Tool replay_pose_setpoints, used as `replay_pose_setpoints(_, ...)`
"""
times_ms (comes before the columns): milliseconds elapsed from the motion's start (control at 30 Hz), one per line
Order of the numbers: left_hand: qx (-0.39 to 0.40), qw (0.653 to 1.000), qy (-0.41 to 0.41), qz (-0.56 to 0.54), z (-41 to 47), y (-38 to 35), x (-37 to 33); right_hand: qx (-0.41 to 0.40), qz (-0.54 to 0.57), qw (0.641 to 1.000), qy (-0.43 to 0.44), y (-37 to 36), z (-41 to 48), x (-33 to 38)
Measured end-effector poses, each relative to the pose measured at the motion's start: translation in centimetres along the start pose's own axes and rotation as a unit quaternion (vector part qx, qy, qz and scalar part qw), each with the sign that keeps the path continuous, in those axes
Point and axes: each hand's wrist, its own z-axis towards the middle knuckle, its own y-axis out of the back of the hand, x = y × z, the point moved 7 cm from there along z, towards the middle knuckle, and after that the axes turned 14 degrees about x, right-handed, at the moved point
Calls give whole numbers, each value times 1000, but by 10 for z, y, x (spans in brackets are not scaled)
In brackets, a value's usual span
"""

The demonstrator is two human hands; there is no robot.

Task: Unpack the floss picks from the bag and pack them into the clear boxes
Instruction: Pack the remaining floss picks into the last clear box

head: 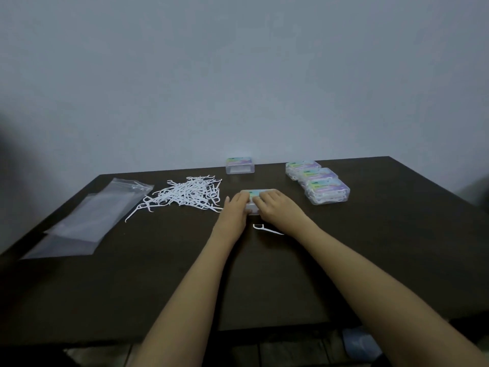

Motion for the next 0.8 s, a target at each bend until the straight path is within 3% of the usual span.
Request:
replay_pose_setpoints(100,-22,998,-3,-59,-9,5,3,77,-22,996,26,2,-1,13)
replay_pose_setpoints(167,-33,995,-5,-92,-13,7,5,61,-49,997,29,17,-2,18)
replay_pose_setpoints(233,-34,993,4,-114,-16,8,6,127,-63,989,41,13,-1,23)
replay_pose_setpoints(300,-38,990,18,-138,-19,9,8,143,-74,986,36,8,-2,23)
replay_pose_setpoints(400,-37,987,28,-152,-22,8,6,101,-87,991,10,8,-4,22)
replay_pose_setpoints(567,-46,990,38,-130,-25,9,4,-36,-80,995,-36,24,3,8)
replay_pose_setpoints(700,-56,988,26,-141,-26,11,3,46,20,974,-222,31,2,-19)
replay_pose_setpoints(800,-56,987,24,-149,-27,12,3,160,197,930,-266,0,-4,-25)
